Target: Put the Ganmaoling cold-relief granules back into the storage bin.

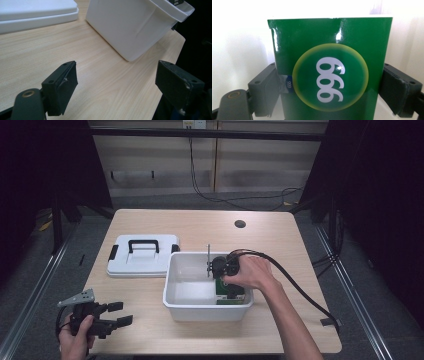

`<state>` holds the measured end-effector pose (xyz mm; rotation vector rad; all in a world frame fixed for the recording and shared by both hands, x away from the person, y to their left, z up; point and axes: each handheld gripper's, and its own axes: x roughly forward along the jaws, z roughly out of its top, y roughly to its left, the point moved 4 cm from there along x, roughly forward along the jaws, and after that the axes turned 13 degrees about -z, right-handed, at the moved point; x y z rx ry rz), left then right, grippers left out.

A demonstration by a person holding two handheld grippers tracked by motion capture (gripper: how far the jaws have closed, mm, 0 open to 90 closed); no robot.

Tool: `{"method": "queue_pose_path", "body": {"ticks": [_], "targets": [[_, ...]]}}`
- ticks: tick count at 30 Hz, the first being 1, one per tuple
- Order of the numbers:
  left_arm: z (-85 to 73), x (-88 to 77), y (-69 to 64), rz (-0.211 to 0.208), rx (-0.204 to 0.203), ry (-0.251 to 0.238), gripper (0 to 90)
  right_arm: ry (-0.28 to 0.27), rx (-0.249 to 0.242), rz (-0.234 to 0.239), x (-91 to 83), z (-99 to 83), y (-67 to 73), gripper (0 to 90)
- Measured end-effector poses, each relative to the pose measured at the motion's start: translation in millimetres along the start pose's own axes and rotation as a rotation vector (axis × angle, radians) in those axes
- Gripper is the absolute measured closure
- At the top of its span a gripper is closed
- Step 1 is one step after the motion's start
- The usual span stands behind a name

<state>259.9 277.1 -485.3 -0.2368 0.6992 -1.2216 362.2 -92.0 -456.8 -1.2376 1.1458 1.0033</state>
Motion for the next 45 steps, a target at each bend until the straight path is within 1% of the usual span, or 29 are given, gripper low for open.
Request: {"method": "queue_pose_path", "body": {"ticks": [1, 4, 5, 6, 8, 10, 12, 16, 20, 21, 23, 24, 27, 30, 31, 32, 34, 35, 36, 38, 39, 41, 42, 45], "targets": [[0.0, -0.1, -0.1, -0.001, 0.001, 0.0, 17.8, -0.004, -0.002, -0.011, -0.3, -0.2, -0.2, 12.8], [0.0, -0.2, -0.1, -0.001, 0.001, 0.0, 17.7, -0.012, -0.016, 0.001, -1.2, -1.6, 0.0, 12.3], [0.0, -0.1, -0.1, -0.001, 0.001, 0.001, 17.8, -0.021, -0.017, -0.013, -1.6, -2.1, -0.1, 12.2], [0.0, -0.1, -0.1, -0.002, 0.001, 0.0, 17.8, -0.021, -0.017, 0.003, -2.0, -2.5, 0.2, 12.1], [0.0, -0.1, -0.1, -0.002, 0.0, 0.0, 17.8, -0.046, -0.012, 0.002, -3.2, -3.5, -0.2, 11.9], [0.0, -0.1, 0.0, -0.001, 0.001, 0.001, 17.8, -0.051, -0.009, -0.004, -5.9, -5.1, -0.1, 11.3], [0.1, 0.2, -0.1, -0.002, 0.001, -0.001, 17.8, -0.07, -0.024, -0.011, -7.6, -6.4, -1.6, 10.7], [0.0, 0.4, 0.0, -0.001, -0.001, 0.0, 17.8, -0.102, -0.004, -0.019, -13.0, -7.9, -2.5, 9.7], [0.0, 0.2, 0.0, 0.001, -0.001, -0.001, 17.8, -0.122, 0.023, -0.021, -17.9, -10.4, -3.0, 9.7], [0.0, 0.2, 0.0, 0.001, -0.002, -0.002, 17.8, -0.131, 0.022, -0.03, -19.0, -11.4, -4.0, 9.7], [0.0, 0.2, -0.1, 0.0, -0.001, -0.002, 17.7, -0.146, 0.042, -0.033, -22.1, -13.5, -3.9, 9.7], [0.0, 0.1, 0.0, -0.001, 0.0, 0.0, 17.8, -0.16, 0.038, -0.028, -23.0, -14.1, -4.6, 9.7], [0.0, 0.1, 0.2, 0.0, 0.001, 0.001, 17.8, -0.185, 0.06, -0.029, -29.0, -18.1, -4.7, 9.7], [0.0, 0.4, 0.1, 0.0, -0.001, 0.001, 17.8, -0.221, 0.086, -0.033, -33.5, -20.9, -5.2, 9.7], [0.0, 0.3, -0.1, 0.0, -0.001, -0.001, 17.8, -0.225, 0.092, -0.03, -34.9, -21.9, -5.1, 9.7], [-0.1, 0.2, -0.3, -0.002, -0.002, -0.002, 17.8, -0.246, 0.09, -0.033, -36.2, -22.8, -6.3, 9.7], [-0.1, 0.0, 0.0, 0.001, -0.001, 0.0, 17.7, -0.257, 0.113, -0.035, -39.2, -25.1, -6.4, 9.8], [0.0, 0.0, 0.2, 0.001, 0.0, 0.0, 17.8, -0.265, 0.116, -0.037, -40.4, -25.8, -6.8, 9.8], [0.0, 0.1, 0.2, 0.001, 0.0, 0.001, 17.7, -0.284, 0.123, -0.048, -41.8, -26.3, -7.9, 9.8], [0.0, 0.2, 0.1, 0.0, -0.001, 0.0, 17.7, -0.324, 0.133, -0.05, -45.7, -27.6, -9.1, 9.8], [-0.1, 0.1, 0.2, 0.001, -0.001, 0.0, 17.7, -0.33, 0.144, -0.053, -47.6, -28.6, -9.2, 9.7], [-0.1, 0.1, 0.2, 0.002, -0.001, 0.001, 17.7, -0.364, 0.153, -0.06, -50.7, -30.5, -10.1, 9.7], [-0.1, 0.2, 0.1, 0.001, -0.001, 0.0, 17.8, -0.37, 0.153, -0.065, -51.9, -32.1, -10.4, 9.8], [-0.1, 0.1, 0.1, 0.002, -0.001, 0.0, 17.8, -0.381, 0.173, -0.072, -54.7, -37.9, -9.5, 9.8]]}}
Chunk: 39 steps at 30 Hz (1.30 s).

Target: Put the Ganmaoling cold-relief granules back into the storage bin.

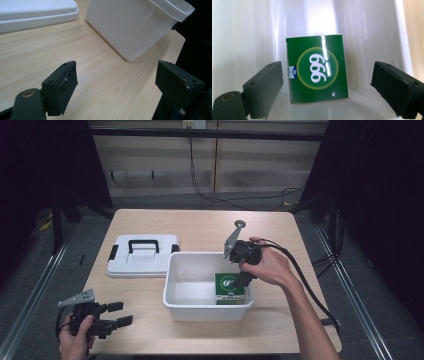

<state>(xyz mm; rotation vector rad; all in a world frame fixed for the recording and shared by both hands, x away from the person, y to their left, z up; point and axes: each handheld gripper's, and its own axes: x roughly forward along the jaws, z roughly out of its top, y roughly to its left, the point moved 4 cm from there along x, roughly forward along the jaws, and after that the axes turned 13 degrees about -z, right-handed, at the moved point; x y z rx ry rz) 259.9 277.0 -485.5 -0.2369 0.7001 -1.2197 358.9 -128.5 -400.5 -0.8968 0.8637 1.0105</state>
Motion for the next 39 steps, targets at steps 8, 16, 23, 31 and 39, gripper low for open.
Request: {"method": "queue_pose_path", "body": {"ticks": [8, 16, 23, 31, 39], "targets": [[-0.2, 0.0, 0.2, 0.003, -0.002, -0.001, 17.8, -0.053, 0.059, -0.019, -13.7, -14.0, -1.8, 11.9], [-0.6, 0.0, 0.0, 0.001, -0.006, -0.002, 17.8, -0.173, 0.099, -0.076, -33.0, -29.9, -2.8, 12.2], [-0.7, 0.1, 0.4, 0.006, -0.006, -0.001, 17.8, -0.234, 0.157, -0.121, -43.7, -48.2, -1.2, 12.0], [-1.1, -0.2, 0.7, 0.013, -0.005, 0.003, 17.8, -0.283, 0.247, -0.196, -56.5, -67.4, -1.4, 12.4], [-1.1, -0.1, 0.9, 0.014, -0.006, 0.005, 17.8, -0.332, 0.335, -0.238, -62.5, -92.8, 2.7, 12.4]]}}
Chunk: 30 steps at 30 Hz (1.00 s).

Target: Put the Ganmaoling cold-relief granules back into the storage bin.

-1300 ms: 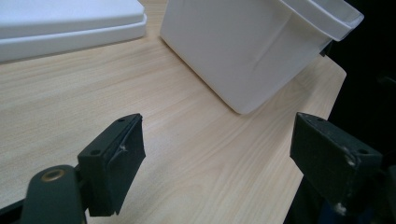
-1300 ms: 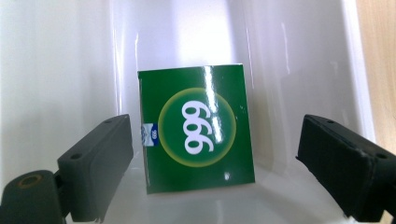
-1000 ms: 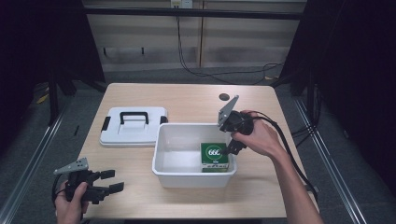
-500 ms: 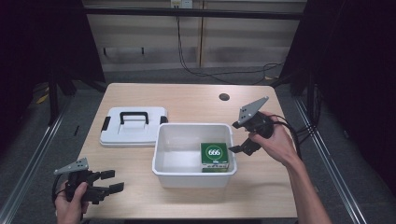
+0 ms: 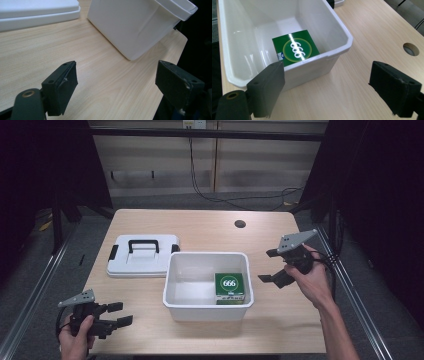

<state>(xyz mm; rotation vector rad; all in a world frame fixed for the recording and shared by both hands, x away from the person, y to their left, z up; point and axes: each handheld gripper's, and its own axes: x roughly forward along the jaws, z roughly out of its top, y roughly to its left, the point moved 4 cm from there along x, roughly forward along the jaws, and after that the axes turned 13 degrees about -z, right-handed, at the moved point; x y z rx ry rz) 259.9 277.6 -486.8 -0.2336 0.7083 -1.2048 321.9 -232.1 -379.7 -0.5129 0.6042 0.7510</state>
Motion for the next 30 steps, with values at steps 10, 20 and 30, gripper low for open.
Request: {"method": "queue_pose_path", "body": {"ticks": [10, 20, 30], "targets": [[0.1, 1.0, 0.1, 0.014, 0.004, 0.009, 17.8, -0.024, 0.082, -0.066, -13.0, -32.3, 2.6, 12.5], [0.5, 2.0, 0.6, 0.018, 0.004, 0.014, 17.8, -0.05, 0.174, -0.126, -24.6, -69.3, 10.8, 12.5], [-0.3, 2.1, 2.2, 0.036, -0.011, 0.01, 17.8, -0.056, 0.197, -0.153, -19.9, -103.1, 28.5, 12.3]]}}
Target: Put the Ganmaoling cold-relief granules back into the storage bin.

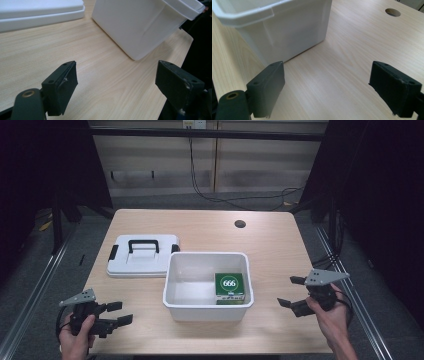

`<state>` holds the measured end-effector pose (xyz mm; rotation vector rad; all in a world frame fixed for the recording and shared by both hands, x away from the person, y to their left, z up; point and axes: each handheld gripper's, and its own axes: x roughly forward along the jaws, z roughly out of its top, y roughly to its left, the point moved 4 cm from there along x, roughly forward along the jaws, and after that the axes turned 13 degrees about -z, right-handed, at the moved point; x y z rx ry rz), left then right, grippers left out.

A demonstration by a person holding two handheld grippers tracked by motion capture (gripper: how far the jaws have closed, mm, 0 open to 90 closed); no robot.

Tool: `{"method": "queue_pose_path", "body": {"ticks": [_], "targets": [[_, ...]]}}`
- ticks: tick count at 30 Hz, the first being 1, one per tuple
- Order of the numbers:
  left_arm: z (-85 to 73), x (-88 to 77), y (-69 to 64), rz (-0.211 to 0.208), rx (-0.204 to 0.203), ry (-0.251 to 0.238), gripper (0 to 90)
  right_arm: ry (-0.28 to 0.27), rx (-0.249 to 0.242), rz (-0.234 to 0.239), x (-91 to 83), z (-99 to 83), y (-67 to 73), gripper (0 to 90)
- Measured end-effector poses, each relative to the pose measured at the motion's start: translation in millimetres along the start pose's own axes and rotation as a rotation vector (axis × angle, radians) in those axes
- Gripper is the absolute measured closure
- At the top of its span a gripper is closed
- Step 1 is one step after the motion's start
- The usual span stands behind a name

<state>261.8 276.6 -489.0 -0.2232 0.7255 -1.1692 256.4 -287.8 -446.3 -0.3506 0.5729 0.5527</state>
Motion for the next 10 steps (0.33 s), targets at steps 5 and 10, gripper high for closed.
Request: {"method": "queue_pose_path", "body": {"ticks": [5, 10], "targets": [[0.0, -2.2, -0.6, -0.006, 0.003, -0.007, 17.8, -0.008, 0.032, -0.022, 0.3, -14.8, 2.1, 12.3], [0.4, -2.1, -1.5, -0.017, 0.001, -0.013, 17.8, 0.014, 0.067, -0.011, 3.6, -31.2, -0.5, 12.4]]}}
